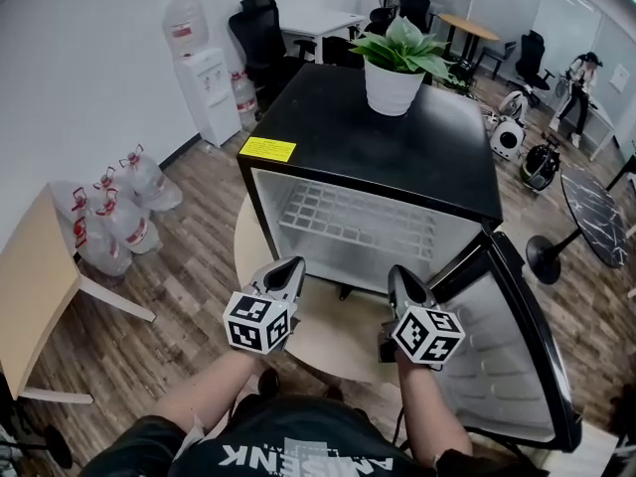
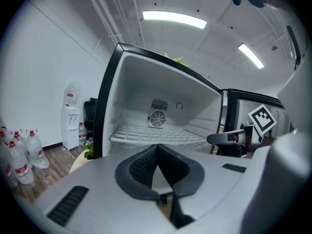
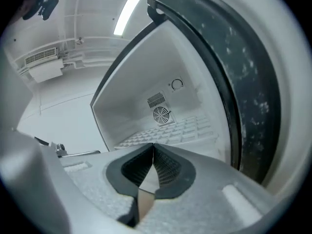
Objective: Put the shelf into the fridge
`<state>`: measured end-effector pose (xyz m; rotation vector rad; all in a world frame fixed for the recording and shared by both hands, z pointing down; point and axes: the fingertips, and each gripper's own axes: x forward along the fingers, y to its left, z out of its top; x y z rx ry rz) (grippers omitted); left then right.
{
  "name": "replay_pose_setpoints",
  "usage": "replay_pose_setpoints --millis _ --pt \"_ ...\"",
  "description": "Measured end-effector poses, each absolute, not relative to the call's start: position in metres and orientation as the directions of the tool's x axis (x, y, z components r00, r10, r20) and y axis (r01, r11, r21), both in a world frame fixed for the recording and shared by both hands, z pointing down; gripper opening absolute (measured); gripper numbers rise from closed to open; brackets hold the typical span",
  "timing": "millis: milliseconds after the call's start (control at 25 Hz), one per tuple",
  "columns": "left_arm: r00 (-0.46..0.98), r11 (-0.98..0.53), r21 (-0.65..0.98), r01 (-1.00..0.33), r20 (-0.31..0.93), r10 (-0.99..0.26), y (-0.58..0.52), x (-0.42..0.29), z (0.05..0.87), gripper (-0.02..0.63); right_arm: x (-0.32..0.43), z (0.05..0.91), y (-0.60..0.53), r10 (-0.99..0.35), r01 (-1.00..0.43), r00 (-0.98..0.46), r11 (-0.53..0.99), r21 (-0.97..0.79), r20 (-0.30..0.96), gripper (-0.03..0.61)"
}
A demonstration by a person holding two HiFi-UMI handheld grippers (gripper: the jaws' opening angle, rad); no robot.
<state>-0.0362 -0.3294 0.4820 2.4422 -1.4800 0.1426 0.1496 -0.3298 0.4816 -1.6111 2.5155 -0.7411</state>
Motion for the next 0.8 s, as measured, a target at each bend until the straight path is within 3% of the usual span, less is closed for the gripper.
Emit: replay_pose_setpoints --millis 280,800 --pt "0.554 -0.528 0.171 -0.832 0.208 -0.806 -0.306 -0.035 0.463 0.002 0.146 0.463 -0.304 -0.865 -0.86 -0.455 0.366 -0.356 0.21 0.008" --pt "0.548 -0.53 0.179 -0.829 0.077 -0.833 -0.296 -0.092 0.4 0.002 0.138 0.414 -0.272 -0.909 -0.906 -0.382 0.332 -0.264 0.167 0.008"
